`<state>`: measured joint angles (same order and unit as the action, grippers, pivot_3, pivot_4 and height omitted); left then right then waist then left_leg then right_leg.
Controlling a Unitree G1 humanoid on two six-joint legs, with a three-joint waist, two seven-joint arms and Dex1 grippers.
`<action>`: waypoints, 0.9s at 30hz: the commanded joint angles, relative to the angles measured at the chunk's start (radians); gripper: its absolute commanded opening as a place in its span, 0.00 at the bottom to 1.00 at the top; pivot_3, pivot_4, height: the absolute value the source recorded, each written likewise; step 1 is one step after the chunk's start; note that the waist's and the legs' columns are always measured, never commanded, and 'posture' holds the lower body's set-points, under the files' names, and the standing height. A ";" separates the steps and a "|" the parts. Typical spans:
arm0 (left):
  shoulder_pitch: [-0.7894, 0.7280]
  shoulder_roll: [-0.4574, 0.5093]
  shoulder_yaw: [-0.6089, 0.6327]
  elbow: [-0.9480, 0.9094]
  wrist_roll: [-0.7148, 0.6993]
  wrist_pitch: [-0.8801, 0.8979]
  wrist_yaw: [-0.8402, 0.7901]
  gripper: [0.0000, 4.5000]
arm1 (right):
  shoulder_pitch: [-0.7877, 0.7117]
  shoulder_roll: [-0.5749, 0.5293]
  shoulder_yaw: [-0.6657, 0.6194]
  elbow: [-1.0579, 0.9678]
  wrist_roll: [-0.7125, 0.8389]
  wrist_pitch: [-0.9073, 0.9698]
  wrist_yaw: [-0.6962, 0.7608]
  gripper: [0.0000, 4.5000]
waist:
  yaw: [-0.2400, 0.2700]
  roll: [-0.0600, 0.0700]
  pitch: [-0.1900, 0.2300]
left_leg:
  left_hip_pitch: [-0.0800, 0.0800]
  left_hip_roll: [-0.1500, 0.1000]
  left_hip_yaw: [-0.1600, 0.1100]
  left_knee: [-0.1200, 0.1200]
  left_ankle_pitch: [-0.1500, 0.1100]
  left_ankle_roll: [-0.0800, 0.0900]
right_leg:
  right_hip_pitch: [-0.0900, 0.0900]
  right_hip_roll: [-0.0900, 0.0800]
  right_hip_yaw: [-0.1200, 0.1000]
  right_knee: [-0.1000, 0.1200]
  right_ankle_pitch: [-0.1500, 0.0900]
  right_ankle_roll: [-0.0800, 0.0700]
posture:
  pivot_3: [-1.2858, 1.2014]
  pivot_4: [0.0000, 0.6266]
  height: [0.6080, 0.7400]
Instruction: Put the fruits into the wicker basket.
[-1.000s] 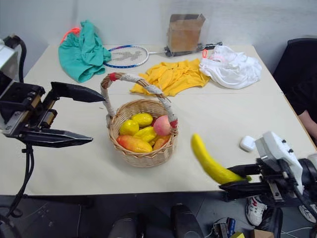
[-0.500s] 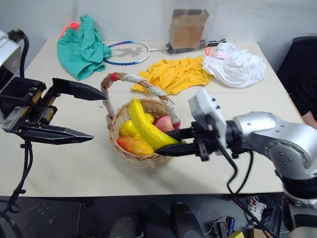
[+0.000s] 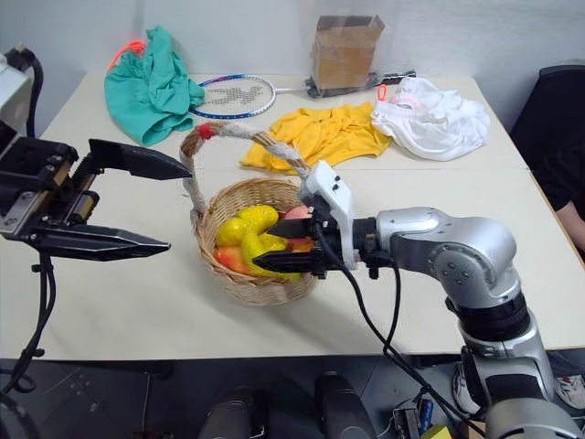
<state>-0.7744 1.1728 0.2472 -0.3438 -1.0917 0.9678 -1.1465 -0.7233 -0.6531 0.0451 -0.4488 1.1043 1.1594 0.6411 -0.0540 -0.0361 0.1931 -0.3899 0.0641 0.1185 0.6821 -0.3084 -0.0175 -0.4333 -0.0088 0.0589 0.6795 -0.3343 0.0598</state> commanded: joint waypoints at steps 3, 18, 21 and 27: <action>-0.023 -0.013 0.004 0.010 0.026 -0.039 -0.009 1.00 | 0.102 -0.182 -0.211 -0.082 0.187 0.041 0.120 0.69 | 0.002 0.000 0.000 | 0.000 0.000 0.000 0.000 -0.001 0.001 | 0.002 0.000 0.000 -0.002 0.000 0.000 | 0.52 0.24 1.00; -0.062 -0.031 -0.016 0.030 0.059 -0.060 -0.031 1.00 | 0.033 -0.039 -0.024 0.071 -0.267 -0.241 0.013 0.69 | -0.026 0.000 0.000 | 0.000 0.000 0.000 -0.001 0.001 -0.001 | -0.001 0.001 0.001 0.000 0.000 0.001 | 0.52 0.24 1.00; -0.063 -0.026 -0.009 0.030 0.058 -0.057 -0.028 1.00 | 0.031 -0.003 0.009 0.080 -0.325 -0.277 0.016 0.66 | -0.025 0.000 0.000 | -0.001 0.000 0.000 -0.001 0.001 -0.001 | -0.002 0.001 0.001 0.000 0.000 0.001 | 0.52 0.24 1.00; -0.054 -0.023 0.003 0.023 0.057 -0.058 -0.021 1.00 | 0.062 0.032 0.017 0.065 -0.374 -0.322 0.043 0.27 | -0.023 0.000 0.000 | -0.001 0.000 0.001 0.000 0.001 -0.001 | -0.002 0.001 0.001 0.001 0.000 0.001 | 0.52 0.24 1.00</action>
<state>-0.8137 1.1329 0.2163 -0.3067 -1.0335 0.9173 -1.1704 -0.6705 -0.6255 0.0781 -0.3513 0.7350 0.8624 0.6707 -0.0773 -0.0362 0.1930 -0.3909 0.0639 0.1191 0.6822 -0.3077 -0.0184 -0.4352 -0.0082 0.0601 0.6804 -0.3338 0.0605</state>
